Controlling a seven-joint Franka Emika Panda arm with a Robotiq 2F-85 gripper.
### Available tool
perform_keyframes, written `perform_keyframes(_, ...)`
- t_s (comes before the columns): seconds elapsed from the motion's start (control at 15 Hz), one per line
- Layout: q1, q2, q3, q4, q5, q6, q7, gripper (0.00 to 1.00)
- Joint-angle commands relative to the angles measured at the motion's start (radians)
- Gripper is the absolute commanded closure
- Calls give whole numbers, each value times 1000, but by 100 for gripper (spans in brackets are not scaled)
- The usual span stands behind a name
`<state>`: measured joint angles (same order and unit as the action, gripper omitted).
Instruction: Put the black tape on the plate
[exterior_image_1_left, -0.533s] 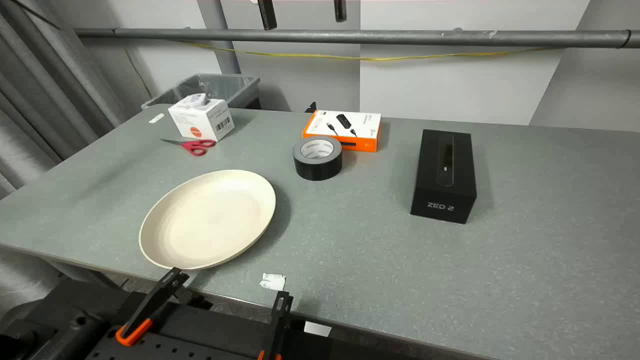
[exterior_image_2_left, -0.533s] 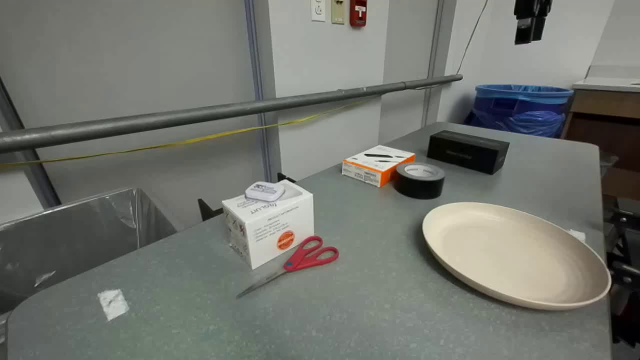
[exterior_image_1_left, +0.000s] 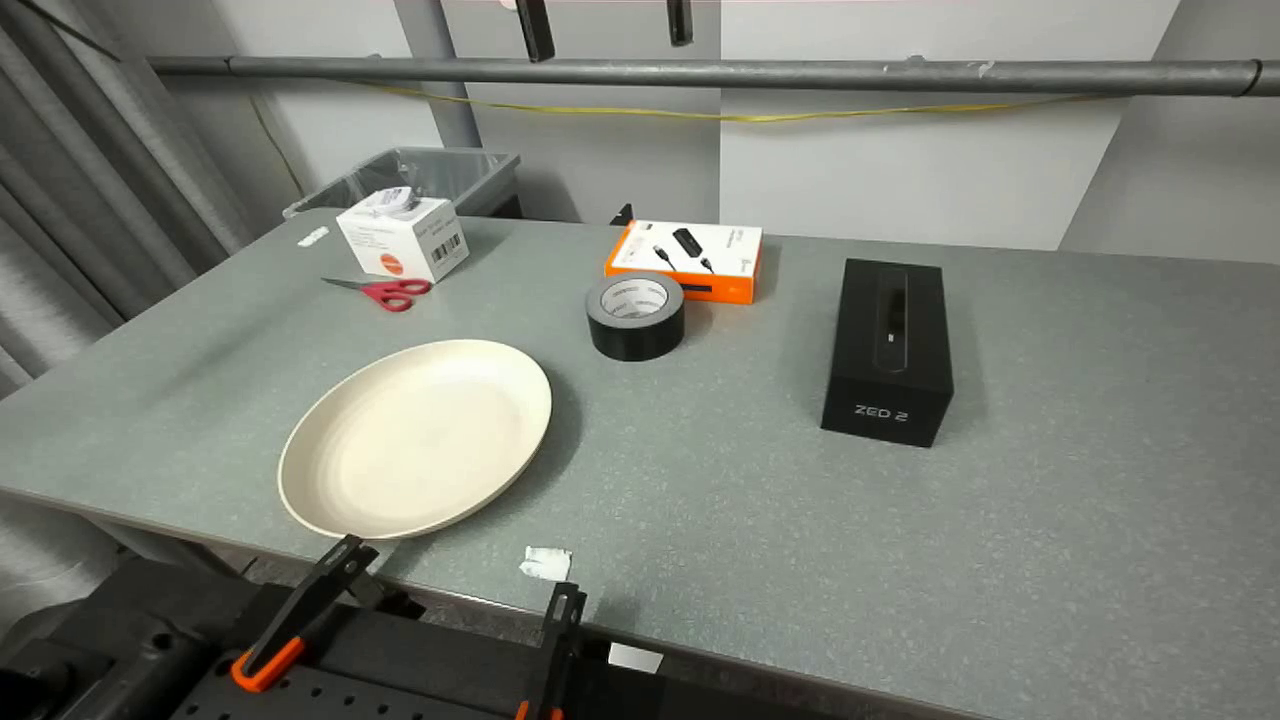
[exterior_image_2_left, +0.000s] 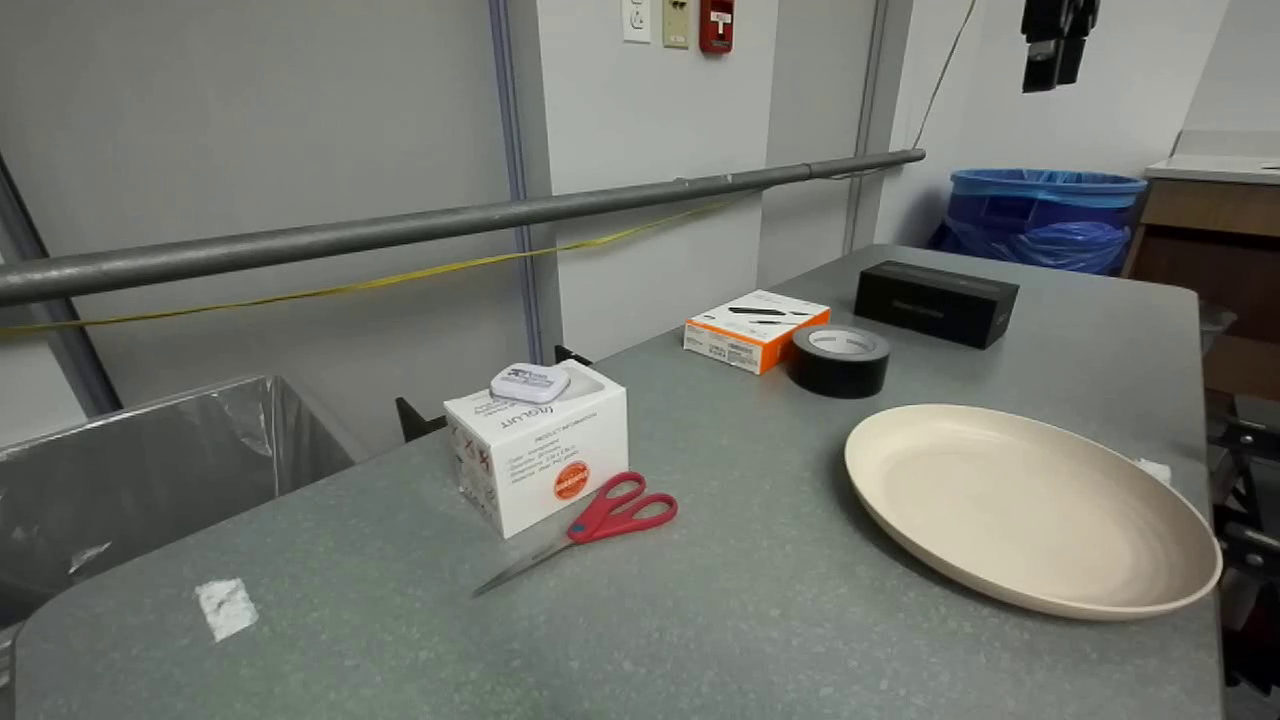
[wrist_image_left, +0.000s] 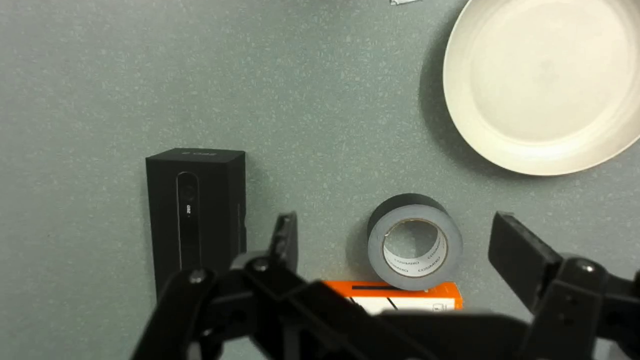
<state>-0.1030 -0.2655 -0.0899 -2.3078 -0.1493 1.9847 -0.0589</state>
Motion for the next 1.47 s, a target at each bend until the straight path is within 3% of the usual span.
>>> perform_keyframes(0.0,11,114,24,-18,-18,173,85,0)
perform_keyframes(0.13,17,219,36,-16,-18,289,128,0)
perform_keyframes(0.33,23,369,46,22,-51,375,189,0)
perform_keyframes(0.47,32,445,36,70,-55,334,209,0)
perform_keyframes(0.53,30,367,34,-3,-27,357,165,0)
perform_keyframes(0.87,33,446,30,53,-27,355,176,0)
perform_keyframes(1.4,48,755,5,283,-3,395,290,0)
